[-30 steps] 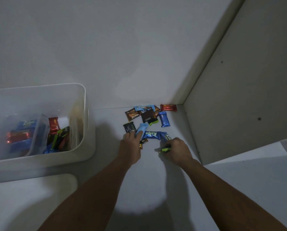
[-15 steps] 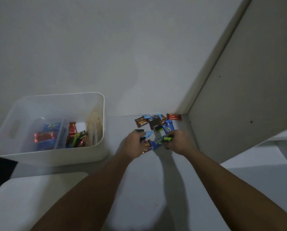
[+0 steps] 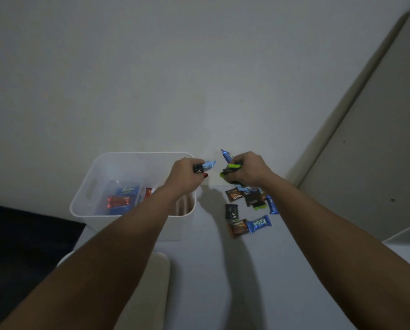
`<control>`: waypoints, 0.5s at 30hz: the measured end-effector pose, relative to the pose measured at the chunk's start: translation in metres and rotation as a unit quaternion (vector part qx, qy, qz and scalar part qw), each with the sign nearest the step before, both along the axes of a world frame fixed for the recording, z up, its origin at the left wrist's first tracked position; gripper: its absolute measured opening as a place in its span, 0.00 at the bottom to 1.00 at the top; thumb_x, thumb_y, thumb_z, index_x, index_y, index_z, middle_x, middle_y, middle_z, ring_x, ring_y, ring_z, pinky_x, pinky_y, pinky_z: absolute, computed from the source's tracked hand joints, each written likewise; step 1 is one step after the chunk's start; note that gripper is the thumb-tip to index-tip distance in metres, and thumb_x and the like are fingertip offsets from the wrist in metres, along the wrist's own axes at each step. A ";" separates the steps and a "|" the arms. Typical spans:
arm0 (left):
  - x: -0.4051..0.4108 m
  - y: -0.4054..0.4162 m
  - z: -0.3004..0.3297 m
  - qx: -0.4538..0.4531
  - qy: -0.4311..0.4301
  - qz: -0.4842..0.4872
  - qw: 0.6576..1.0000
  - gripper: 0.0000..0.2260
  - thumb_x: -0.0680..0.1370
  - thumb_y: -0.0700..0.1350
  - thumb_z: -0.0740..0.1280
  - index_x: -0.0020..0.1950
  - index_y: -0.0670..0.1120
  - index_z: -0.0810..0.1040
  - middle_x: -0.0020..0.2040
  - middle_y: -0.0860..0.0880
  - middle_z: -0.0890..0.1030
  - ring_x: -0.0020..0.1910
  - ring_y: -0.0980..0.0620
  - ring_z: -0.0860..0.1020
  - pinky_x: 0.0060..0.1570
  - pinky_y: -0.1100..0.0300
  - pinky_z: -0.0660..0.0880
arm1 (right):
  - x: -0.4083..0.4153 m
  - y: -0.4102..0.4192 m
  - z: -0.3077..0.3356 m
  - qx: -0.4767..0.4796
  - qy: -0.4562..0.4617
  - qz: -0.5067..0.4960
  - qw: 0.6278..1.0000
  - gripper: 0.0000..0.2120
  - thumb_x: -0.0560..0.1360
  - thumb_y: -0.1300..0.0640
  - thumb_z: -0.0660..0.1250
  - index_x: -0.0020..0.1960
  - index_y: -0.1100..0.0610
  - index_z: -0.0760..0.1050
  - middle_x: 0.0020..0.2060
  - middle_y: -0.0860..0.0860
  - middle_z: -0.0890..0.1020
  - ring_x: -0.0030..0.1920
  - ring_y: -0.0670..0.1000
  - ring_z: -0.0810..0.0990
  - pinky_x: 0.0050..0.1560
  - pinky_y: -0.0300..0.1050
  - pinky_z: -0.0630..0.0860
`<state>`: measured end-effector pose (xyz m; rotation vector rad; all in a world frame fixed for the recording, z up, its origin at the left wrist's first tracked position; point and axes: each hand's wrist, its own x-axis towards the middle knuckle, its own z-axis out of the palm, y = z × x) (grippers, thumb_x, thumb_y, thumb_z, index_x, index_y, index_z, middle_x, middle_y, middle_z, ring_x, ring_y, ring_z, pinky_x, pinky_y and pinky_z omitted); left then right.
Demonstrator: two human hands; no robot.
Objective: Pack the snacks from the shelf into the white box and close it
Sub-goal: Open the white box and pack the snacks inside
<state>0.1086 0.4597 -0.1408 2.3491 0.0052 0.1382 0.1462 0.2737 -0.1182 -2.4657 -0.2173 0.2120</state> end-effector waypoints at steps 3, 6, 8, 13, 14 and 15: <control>-0.001 0.039 -0.001 0.018 0.013 0.040 0.999 0.07 0.72 0.41 0.71 0.49 0.43 0.83 0.41 0.44 0.82 0.45 0.45 0.80 0.40 0.63 0.65 | 0.001 0.035 0.009 0.025 0.015 0.021 0.999 0.07 0.66 0.57 0.78 0.41 0.56 0.81 0.34 0.56 0.83 0.28 0.51 0.79 0.35 0.47 0.83; -0.005 0.068 -0.007 0.029 0.032 0.075 0.996 0.09 0.71 0.41 0.71 0.51 0.44 0.84 0.45 0.43 0.84 0.47 0.44 0.80 0.42 0.62 0.67 | 0.000 0.071 0.013 0.039 0.028 0.040 0.998 0.08 0.66 0.58 0.77 0.42 0.57 0.81 0.34 0.56 0.82 0.30 0.52 0.80 0.36 0.50 0.84; -0.009 0.081 -0.012 0.019 0.049 0.090 0.995 0.09 0.71 0.41 0.71 0.51 0.44 0.84 0.45 0.41 0.84 0.46 0.42 0.80 0.43 0.60 0.70 | 0.000 0.094 0.011 0.042 0.035 0.047 0.997 0.09 0.66 0.57 0.78 0.43 0.59 0.81 0.36 0.58 0.82 0.32 0.55 0.81 0.38 0.53 0.84; -0.012 0.106 -0.033 -0.020 0.110 0.111 0.988 0.10 0.72 0.43 0.71 0.52 0.42 0.83 0.48 0.40 0.83 0.50 0.41 0.80 0.46 0.57 0.73 | 0.003 0.144 0.000 0.001 0.031 0.067 0.997 0.14 0.66 0.52 0.76 0.46 0.61 0.82 0.43 0.60 0.84 0.44 0.58 0.83 0.48 0.51 0.81; -0.014 0.111 -0.036 -0.039 0.133 0.112 0.984 0.12 0.73 0.43 0.70 0.55 0.42 0.82 0.52 0.40 0.83 0.52 0.41 0.80 0.49 0.56 0.75 | 0.004 0.152 -0.004 -0.005 0.033 0.070 0.997 0.14 0.67 0.52 0.76 0.48 0.60 0.82 0.44 0.59 0.84 0.46 0.57 0.83 0.49 0.50 0.81; -0.014 0.116 -0.039 -0.062 0.157 0.118 0.979 0.16 0.73 0.43 0.70 0.61 0.43 0.79 0.59 0.41 0.80 0.56 0.41 0.78 0.54 0.53 0.77 | 0.005 0.160 -0.007 -0.009 0.037 0.070 0.997 0.14 0.68 0.52 0.75 0.49 0.60 0.82 0.45 0.59 0.84 0.46 0.57 0.83 0.50 0.52 0.81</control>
